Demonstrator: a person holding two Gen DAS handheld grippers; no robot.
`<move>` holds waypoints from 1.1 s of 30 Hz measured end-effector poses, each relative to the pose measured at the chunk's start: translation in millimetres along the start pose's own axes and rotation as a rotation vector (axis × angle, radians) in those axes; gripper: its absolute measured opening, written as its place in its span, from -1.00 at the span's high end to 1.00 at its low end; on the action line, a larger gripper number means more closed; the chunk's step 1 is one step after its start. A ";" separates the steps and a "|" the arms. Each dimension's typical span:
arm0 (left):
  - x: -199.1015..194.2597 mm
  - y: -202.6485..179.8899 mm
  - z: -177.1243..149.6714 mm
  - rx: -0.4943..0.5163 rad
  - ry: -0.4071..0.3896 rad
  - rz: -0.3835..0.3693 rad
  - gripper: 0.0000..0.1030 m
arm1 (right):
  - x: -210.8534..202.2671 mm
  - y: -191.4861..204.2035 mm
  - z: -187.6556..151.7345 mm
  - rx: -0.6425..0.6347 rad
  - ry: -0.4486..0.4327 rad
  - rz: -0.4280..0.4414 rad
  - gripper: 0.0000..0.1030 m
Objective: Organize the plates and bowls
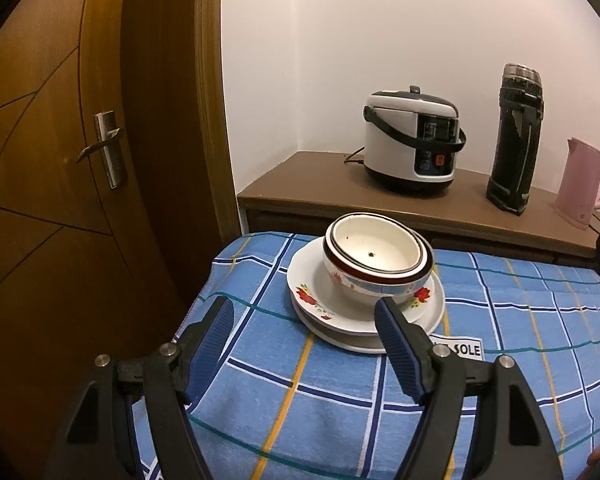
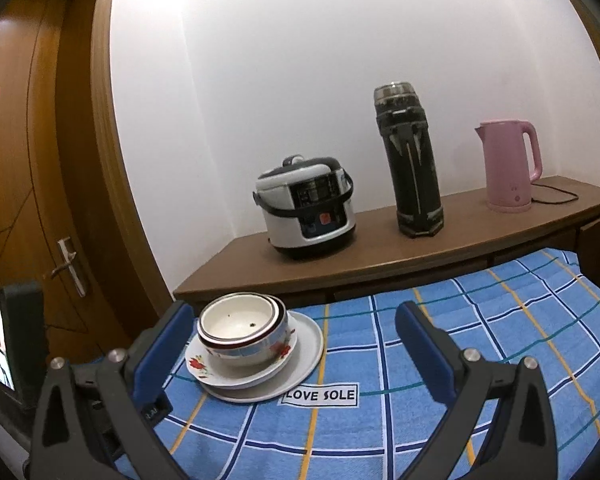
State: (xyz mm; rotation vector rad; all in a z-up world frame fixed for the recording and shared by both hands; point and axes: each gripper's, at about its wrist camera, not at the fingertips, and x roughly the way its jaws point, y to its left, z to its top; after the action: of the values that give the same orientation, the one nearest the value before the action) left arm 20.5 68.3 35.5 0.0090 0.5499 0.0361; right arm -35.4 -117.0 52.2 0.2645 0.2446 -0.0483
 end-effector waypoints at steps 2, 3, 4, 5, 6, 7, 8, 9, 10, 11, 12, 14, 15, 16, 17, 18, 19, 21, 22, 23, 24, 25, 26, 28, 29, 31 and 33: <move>-2.4 -1.3 0.4 0.003 -0.006 0.000 -0.53 | -3.4 1.4 1.2 -0.002 -0.006 0.003 -1.00; -4.1 -2.0 0.5 0.006 -0.012 0.005 -0.54 | -4.9 1.6 1.6 -0.002 -0.010 0.003 -1.00; -5.6 -2.7 0.4 0.008 -0.016 0.009 -0.55 | -6.3 1.3 1.8 -0.001 -0.014 0.003 -1.00; -6.6 -2.8 0.8 0.006 -0.019 0.011 -0.55 | -7.4 1.1 2.3 -0.001 -0.017 0.003 -1.00; -7.6 -2.6 0.9 0.003 -0.020 0.010 -0.55 | -8.6 1.0 2.6 0.001 -0.018 0.004 -1.00; -8.4 -2.4 1.1 0.001 -0.021 0.007 -0.55 | -9.1 0.8 3.1 0.003 -0.019 0.005 -1.00; -9.1 -2.2 1.4 0.001 -0.023 0.009 -0.55 | -9.3 0.8 3.2 0.002 -0.019 0.004 -1.00; -9.6 -2.4 1.7 0.004 -0.025 0.014 -0.55 | -10.0 0.8 3.5 0.001 -0.021 0.002 -1.00; -9.8 -2.6 2.0 0.008 -0.028 0.024 -0.55 | -10.9 0.7 3.9 0.000 -0.023 0.000 -1.00; -10.2 -2.9 2.4 0.012 -0.030 0.035 -0.55 | -11.6 0.6 4.3 -0.001 -0.025 -0.003 -1.00; -10.8 -3.2 2.9 0.016 -0.035 0.044 -0.55 | -12.2 0.4 4.4 -0.002 -0.026 -0.004 -1.00; -12.5 -3.6 3.6 0.023 -0.048 0.055 -0.55 | -13.6 0.2 4.9 0.000 -0.030 -0.006 -1.00; -13.3 -4.1 3.9 0.026 -0.054 0.064 -0.55 | -14.5 0.5 5.3 0.000 -0.032 -0.007 -1.00; -14.2 -4.3 4.0 0.031 -0.059 0.076 -0.55 | -15.4 0.8 5.6 0.000 -0.035 -0.006 -1.00; -14.9 -4.7 4.4 0.034 -0.063 0.086 -0.55 | -16.2 1.3 6.0 -0.002 -0.039 -0.007 -1.00; -15.5 -5.1 5.0 0.037 -0.065 0.090 -0.55 | -17.1 1.6 6.3 -0.005 -0.043 -0.010 -1.00; -16.2 -5.2 5.5 0.034 -0.064 0.088 -0.55 | -17.3 1.2 6.9 -0.006 -0.045 -0.011 -1.00; -16.5 -4.1 6.9 0.019 -0.056 0.074 -0.55 | -18.0 0.6 7.5 -0.005 -0.048 -0.010 -1.00; -16.1 -3.7 7.6 0.013 -0.050 0.064 -0.55 | -17.7 0.4 7.6 -0.004 -0.046 -0.010 -1.00; -15.8 -3.7 7.9 0.009 -0.044 0.054 -0.55 | -17.4 0.4 7.5 -0.005 -0.044 -0.012 -1.00; -16.0 -4.0 8.0 0.007 -0.043 0.046 -0.55 | -17.1 -0.1 7.5 -0.005 -0.042 -0.013 -1.00; -16.9 -5.0 7.8 0.010 -0.047 0.044 -0.55 | -16.5 -0.3 7.5 -0.005 -0.037 -0.014 -1.00; -17.7 -6.3 7.6 0.015 -0.051 0.045 -0.55 | -15.9 -0.6 7.5 -0.004 -0.033 -0.012 -1.00; -18.8 -9.2 7.5 0.029 -0.053 0.054 -0.55 | -15.7 -1.1 7.5 -0.002 -0.030 -0.010 -1.00; -19.0 -9.9 7.6 0.030 -0.053 0.054 -0.55 | -16.1 -1.3 7.5 0.000 -0.031 -0.010 -1.00; -19.9 -10.2 7.3 0.027 -0.054 0.053 -0.55 | -16.2 -1.2 7.6 -0.002 -0.031 -0.009 -1.00; -20.1 -11.1 7.3 0.031 -0.056 0.057 -0.55 | -16.8 -1.1 7.3 -0.004 -0.033 -0.010 -1.00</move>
State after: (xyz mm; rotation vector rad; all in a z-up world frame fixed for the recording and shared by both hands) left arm 7.6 56.4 52.1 0.0558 0.4944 0.0828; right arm -50.0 -119.8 62.9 0.2589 0.2136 -0.0617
